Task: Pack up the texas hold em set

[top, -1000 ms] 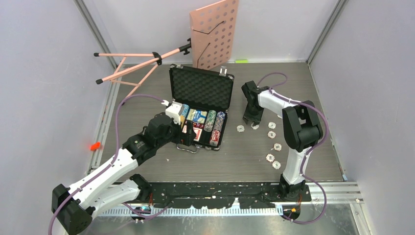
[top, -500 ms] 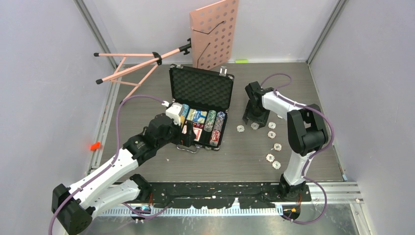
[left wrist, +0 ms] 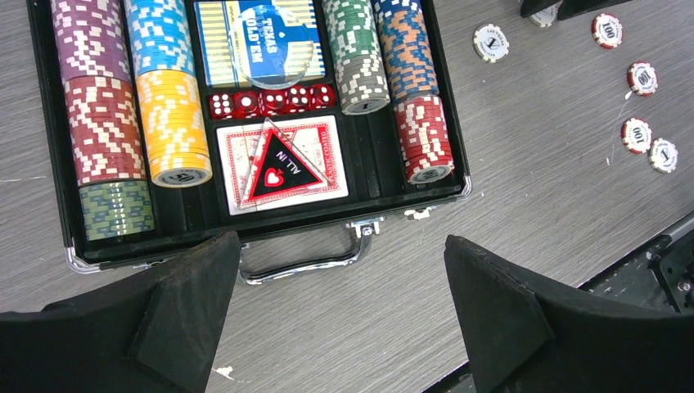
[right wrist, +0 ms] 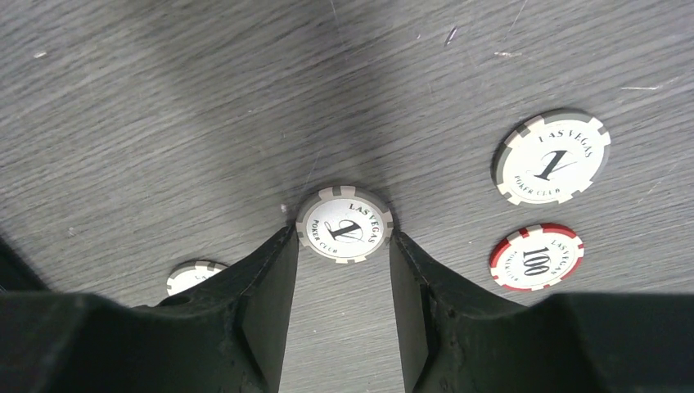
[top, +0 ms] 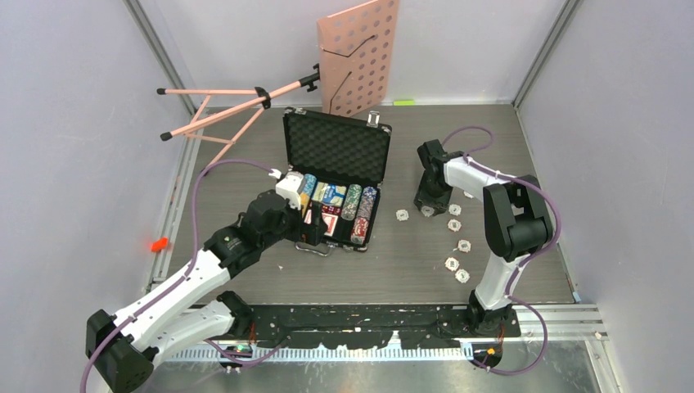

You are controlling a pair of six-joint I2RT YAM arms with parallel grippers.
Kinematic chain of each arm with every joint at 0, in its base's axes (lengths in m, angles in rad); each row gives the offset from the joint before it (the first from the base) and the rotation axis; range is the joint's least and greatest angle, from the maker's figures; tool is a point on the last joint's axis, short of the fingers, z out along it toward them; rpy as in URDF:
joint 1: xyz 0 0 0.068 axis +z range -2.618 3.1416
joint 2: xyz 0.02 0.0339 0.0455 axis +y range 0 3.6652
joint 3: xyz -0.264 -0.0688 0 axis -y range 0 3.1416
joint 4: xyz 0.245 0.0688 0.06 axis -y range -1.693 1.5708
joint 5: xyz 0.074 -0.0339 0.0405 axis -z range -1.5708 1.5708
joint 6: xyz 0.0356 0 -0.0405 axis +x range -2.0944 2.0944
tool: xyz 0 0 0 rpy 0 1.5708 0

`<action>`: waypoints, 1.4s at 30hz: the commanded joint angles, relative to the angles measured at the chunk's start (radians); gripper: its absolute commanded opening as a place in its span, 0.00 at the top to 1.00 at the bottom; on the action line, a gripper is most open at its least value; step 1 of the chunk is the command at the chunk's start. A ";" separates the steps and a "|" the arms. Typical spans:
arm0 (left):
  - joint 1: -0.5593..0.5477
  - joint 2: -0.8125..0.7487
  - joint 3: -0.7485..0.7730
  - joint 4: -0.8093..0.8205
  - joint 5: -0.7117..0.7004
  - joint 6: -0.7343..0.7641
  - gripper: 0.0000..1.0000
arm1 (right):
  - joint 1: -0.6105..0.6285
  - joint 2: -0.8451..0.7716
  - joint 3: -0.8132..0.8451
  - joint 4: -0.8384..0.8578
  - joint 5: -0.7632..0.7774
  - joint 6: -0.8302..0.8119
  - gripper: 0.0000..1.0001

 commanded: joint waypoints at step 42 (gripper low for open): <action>0.005 0.000 0.000 0.023 0.047 -0.027 0.00 | -0.092 -0.029 -0.086 0.079 -0.084 -0.018 0.40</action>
